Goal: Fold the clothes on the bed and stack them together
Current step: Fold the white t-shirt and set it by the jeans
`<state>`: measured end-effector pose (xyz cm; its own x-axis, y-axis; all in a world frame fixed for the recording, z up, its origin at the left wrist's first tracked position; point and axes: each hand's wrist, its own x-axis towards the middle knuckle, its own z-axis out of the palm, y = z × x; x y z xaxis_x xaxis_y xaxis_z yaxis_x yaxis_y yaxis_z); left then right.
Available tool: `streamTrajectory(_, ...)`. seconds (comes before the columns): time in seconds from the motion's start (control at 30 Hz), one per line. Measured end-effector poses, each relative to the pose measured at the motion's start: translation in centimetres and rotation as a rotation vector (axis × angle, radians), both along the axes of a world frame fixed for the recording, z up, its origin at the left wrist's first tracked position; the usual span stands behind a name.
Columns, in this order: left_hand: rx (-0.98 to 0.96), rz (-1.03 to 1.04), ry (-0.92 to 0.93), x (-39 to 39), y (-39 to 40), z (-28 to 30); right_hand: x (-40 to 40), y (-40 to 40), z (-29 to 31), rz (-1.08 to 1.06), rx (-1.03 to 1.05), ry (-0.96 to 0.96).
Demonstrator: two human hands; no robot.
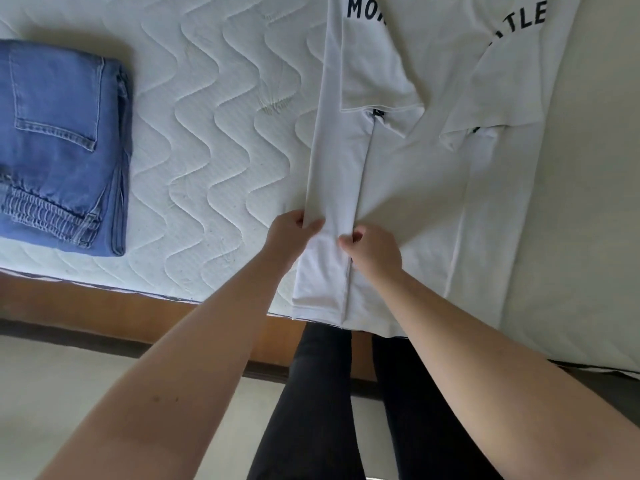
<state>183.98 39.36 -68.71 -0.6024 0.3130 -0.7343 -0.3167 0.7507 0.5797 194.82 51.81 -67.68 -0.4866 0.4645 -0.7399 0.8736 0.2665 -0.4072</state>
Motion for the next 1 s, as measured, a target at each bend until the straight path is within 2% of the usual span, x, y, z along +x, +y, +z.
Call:
streamTrajectory(0.23,-0.135,-0.068,-0.063,6.6,-5.6,1.3,4.6,-3.5,0.8,0.0,-0.136,-0.116)
streamTrajectory(0.4,-0.192,-0.032,-0.091,9.4,-8.1,1.6,7.1,-5.6,0.8,0.019,-0.177,-0.128)
streamTrajectory(0.53,-0.163,0.03,-0.126,10.8,-9.2,1.5,9.2,-6.1,0.8,0.062,-0.095,-0.1)
streamTrajectory(0.67,-0.13,0.177,-0.19,12.2,-9.5,1.8,12.4,-5.0,2.1,0.06,-0.155,0.025)
streamTrajectory(0.73,-0.114,0.293,-0.285,12.7,-9.4,2.0,14.4,-3.2,2.9,0.028,-0.093,0.105)
streamTrajectory(0.83,-0.053,0.44,-0.409,13.2,-9.4,2.3,17.6,0.4,3.1,-0.079,0.187,0.143)
streamTrajectory(0.93,-0.012,0.479,-0.349,14.1,-9.6,2.2,21.0,3.2,2.3,-0.23,0.402,-0.102)
streamTrajectory(1.0,-0.005,0.485,-0.286,14.7,-9.5,2.1,22.7,4.0,1.9,-0.361,0.344,-0.231)
